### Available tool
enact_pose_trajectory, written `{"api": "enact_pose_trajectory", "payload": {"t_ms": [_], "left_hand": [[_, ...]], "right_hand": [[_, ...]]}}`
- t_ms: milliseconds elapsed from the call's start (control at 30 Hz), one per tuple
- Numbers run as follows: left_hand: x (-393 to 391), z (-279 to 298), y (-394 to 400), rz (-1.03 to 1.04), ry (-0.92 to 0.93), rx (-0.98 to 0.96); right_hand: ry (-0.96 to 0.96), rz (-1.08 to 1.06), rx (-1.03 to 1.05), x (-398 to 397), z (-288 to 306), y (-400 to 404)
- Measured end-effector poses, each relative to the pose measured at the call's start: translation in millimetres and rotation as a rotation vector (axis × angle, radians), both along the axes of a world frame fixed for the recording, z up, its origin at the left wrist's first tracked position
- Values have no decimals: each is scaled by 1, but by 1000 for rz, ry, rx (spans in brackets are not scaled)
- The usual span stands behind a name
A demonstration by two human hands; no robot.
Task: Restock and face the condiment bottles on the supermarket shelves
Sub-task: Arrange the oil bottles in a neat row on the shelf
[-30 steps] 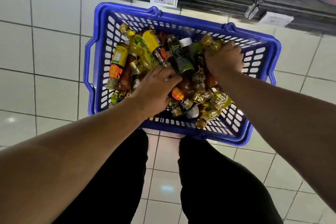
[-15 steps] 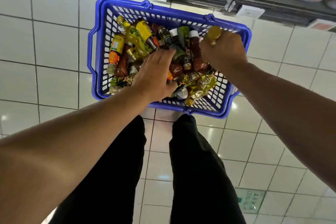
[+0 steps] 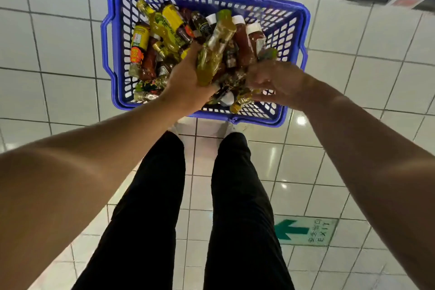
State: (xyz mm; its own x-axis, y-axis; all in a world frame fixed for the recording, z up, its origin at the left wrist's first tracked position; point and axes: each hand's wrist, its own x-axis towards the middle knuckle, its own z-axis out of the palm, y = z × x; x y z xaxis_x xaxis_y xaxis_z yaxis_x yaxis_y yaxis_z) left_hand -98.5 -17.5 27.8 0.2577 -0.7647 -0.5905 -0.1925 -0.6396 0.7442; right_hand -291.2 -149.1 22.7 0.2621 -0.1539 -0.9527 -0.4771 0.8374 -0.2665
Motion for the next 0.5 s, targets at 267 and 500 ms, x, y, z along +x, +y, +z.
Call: {"api": "enact_pose_trajectory", "payload": {"t_ms": [267, 500], "left_hand": [[2, -39, 42, 31, 48, 163], [5, -58, 51, 70, 78, 258]], "right_hand": [[488, 403, -248, -11, -94, 65], [495, -84, -144, 10, -142, 70]]}}
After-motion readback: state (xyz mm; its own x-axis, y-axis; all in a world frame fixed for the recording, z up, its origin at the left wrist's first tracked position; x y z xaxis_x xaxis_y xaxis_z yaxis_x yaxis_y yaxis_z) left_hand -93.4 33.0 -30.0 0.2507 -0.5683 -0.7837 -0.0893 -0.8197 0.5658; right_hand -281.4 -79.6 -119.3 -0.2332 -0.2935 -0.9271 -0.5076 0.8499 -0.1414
